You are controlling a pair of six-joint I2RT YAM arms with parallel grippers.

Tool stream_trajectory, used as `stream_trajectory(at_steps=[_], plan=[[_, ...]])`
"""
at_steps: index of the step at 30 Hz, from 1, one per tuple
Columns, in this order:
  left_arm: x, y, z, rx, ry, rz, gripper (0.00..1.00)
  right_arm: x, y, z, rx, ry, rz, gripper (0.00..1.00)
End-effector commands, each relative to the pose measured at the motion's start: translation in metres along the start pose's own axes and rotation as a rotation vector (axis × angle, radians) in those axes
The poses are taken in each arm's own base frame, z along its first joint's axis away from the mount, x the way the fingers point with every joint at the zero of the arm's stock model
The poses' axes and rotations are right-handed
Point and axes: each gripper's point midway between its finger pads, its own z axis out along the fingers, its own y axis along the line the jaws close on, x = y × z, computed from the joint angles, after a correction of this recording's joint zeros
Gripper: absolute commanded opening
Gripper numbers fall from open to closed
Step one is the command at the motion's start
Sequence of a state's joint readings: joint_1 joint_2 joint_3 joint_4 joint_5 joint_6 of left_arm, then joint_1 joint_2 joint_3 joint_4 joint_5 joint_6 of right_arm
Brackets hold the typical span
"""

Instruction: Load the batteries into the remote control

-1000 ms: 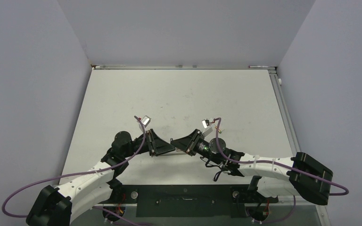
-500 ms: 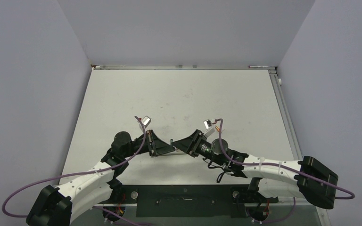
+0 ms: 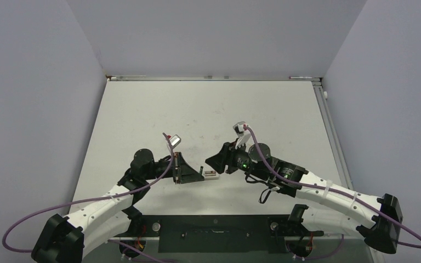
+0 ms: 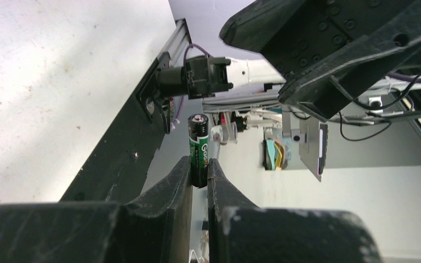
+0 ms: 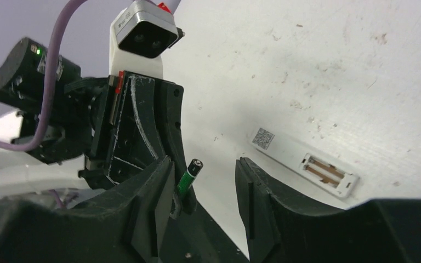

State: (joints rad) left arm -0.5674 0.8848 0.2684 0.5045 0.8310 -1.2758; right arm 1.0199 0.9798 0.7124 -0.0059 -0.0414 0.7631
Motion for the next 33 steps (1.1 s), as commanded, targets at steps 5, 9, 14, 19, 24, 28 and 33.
stream_trajectory(at_steps=[5, 9, 14, 19, 24, 28, 33], plan=[[0.013, -0.027, -0.004, 0.049, 0.156, 0.114, 0.0, 0.026, 0.005, -0.015, -0.095, 0.241, -0.588, 0.43], [0.021, -0.023, -0.008, 0.018, 0.207, 0.107, 0.0, 0.038, 0.023, -0.023, -0.203, 0.289, -0.881, 0.44], [0.032, -0.018, -0.013, 0.004, 0.272, 0.092, 0.0, 0.047, 0.039, -0.034, -0.343, 0.329, -1.163, 0.46], [0.041, -0.017, -0.018, 0.011, 0.322, 0.089, 0.0, 0.047, 0.041, -0.037, -0.392, 0.386, -1.367, 0.46], [0.05, -0.019, -0.022, 0.027, 0.36, 0.091, 0.0, 0.054, 0.04, -0.038, -0.47, 0.448, -1.511, 0.45], [0.057, -0.02, -0.022, 0.031, 0.387, 0.091, 0.0, 0.055, 0.045, -0.037, -0.523, 0.448, -1.596, 0.43], [0.062, -0.018, -0.022, 0.028, 0.404, 0.083, 0.0, 0.06, 0.055, -0.034, -0.597, 0.462, -1.642, 0.4]])
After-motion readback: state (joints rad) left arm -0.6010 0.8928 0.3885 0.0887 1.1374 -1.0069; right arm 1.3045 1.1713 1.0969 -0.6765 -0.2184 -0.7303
